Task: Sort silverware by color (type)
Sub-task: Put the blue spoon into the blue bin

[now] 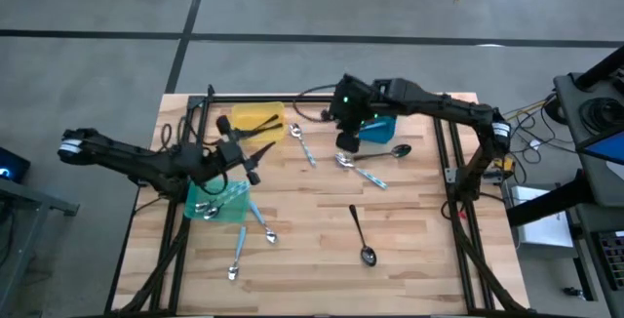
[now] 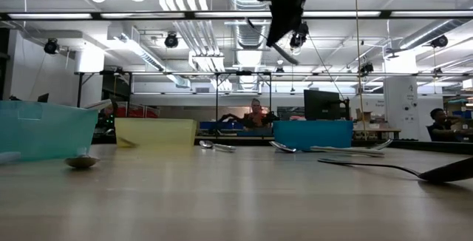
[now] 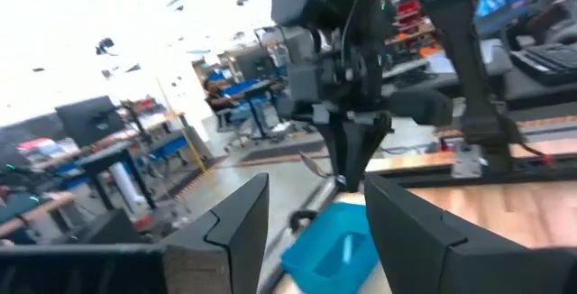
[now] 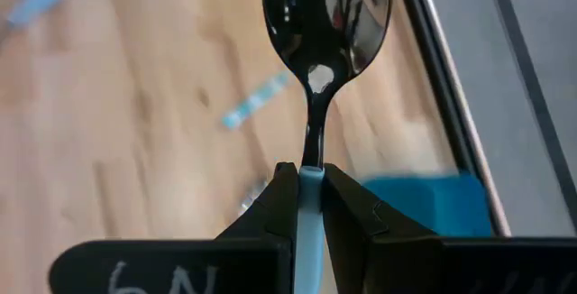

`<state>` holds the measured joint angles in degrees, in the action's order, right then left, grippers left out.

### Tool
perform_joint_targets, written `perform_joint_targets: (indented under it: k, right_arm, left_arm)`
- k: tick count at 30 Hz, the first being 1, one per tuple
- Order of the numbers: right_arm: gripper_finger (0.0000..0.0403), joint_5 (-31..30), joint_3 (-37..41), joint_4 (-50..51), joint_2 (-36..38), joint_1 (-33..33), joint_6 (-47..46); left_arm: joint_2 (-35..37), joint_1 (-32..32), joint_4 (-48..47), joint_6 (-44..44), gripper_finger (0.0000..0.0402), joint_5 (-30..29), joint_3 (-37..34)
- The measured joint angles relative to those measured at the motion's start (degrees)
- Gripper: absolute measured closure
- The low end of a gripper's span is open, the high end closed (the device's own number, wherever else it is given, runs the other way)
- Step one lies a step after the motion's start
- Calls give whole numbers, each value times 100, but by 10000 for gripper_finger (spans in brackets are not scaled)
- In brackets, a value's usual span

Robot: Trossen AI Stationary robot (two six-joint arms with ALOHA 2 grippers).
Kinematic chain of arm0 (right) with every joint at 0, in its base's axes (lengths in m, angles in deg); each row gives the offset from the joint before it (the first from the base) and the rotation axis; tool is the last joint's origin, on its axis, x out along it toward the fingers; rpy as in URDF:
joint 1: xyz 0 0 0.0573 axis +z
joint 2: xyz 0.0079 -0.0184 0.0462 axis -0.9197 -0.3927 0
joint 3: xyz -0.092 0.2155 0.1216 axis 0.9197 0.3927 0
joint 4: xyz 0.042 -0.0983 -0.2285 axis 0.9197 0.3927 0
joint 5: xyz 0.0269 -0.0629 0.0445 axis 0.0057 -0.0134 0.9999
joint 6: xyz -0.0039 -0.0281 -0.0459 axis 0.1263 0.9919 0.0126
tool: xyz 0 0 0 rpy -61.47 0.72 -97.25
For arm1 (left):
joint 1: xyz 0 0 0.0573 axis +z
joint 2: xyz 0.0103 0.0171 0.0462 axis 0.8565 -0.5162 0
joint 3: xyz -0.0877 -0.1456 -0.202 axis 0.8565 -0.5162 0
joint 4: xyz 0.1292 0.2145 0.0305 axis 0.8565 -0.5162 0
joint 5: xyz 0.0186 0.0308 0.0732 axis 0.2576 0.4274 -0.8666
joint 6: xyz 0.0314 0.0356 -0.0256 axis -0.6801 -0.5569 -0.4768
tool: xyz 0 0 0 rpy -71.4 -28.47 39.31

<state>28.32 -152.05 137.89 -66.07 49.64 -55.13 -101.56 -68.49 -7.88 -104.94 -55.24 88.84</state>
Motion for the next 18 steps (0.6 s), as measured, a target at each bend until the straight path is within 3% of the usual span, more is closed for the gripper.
perform_joint_targets:
  k: [9, 18]
  right_arm:
    - [380, 5, -116, 1114, -56, -946, 766]
    - [380, 1, -127, 1096, -239, -1617, 1925]
  left_arm:
    - [684, 379, -396, -604, 238, -21, -4]
    - [1197, 833, -840, -883, 238, -25, -7]
